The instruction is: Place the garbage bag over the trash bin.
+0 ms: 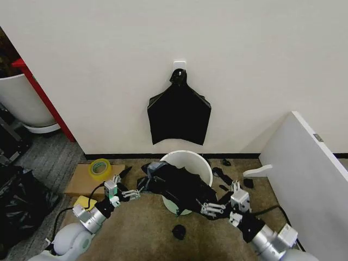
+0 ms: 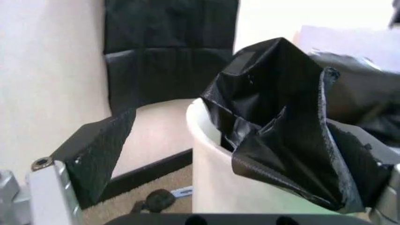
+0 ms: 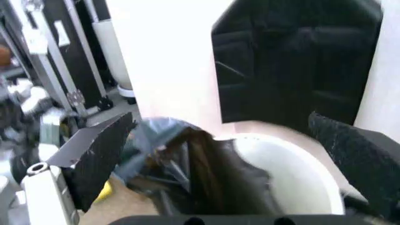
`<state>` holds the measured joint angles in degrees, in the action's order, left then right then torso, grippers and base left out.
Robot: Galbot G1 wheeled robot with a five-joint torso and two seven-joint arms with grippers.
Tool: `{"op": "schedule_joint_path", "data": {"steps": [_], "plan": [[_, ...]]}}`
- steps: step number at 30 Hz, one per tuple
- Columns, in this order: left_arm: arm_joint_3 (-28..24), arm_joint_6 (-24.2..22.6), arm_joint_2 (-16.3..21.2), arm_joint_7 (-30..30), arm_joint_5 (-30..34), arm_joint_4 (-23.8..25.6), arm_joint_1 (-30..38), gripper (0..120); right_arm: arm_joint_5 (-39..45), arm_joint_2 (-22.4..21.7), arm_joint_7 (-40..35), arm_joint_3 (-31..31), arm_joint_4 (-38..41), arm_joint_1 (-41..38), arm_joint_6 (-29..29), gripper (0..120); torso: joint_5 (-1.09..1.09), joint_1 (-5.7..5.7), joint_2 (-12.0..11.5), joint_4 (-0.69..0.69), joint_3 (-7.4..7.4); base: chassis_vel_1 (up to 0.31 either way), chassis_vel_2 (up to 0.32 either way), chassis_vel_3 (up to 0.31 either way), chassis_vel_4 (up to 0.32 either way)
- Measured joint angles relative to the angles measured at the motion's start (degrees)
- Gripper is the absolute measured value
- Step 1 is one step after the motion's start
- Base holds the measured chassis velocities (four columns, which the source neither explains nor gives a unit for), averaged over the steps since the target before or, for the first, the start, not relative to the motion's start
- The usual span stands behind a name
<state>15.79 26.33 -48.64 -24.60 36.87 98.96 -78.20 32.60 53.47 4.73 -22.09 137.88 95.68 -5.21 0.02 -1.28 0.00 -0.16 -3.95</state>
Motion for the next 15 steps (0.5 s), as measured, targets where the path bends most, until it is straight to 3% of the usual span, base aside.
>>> {"op": "schedule_joint_path", "data": {"steps": [4,10,15], "plan": [[-0.01,0.67,-0.48,1.51,-3.22,1.24,-0.69,100,21.34,-3.35,-7.86,3.83,3.07,-8.91,-11.89,100,-0.02,0.00,0.00,0.02,0.00,0.000,0.000,0.000,0.000],[0.19,0.67,-1.03,2.51,-5.18,2.86,-1.89,100,33.37,-4.06,-14.25,11.87,1.58,-21.42,-21.43,100,0.00,0.00,0.00,0.03,-0.01,0.000,0.000,0.000,0.000],[0.51,0.66,-1.36,2.87,-6.29,3.33,-2.65,100,36.65,-1.96,-15.97,17.48,0.04,-28.48,-25.85,100,-0.01,0.00,0.00,0.02,0.00,0.000,0.000,0.000,0.000]]}}
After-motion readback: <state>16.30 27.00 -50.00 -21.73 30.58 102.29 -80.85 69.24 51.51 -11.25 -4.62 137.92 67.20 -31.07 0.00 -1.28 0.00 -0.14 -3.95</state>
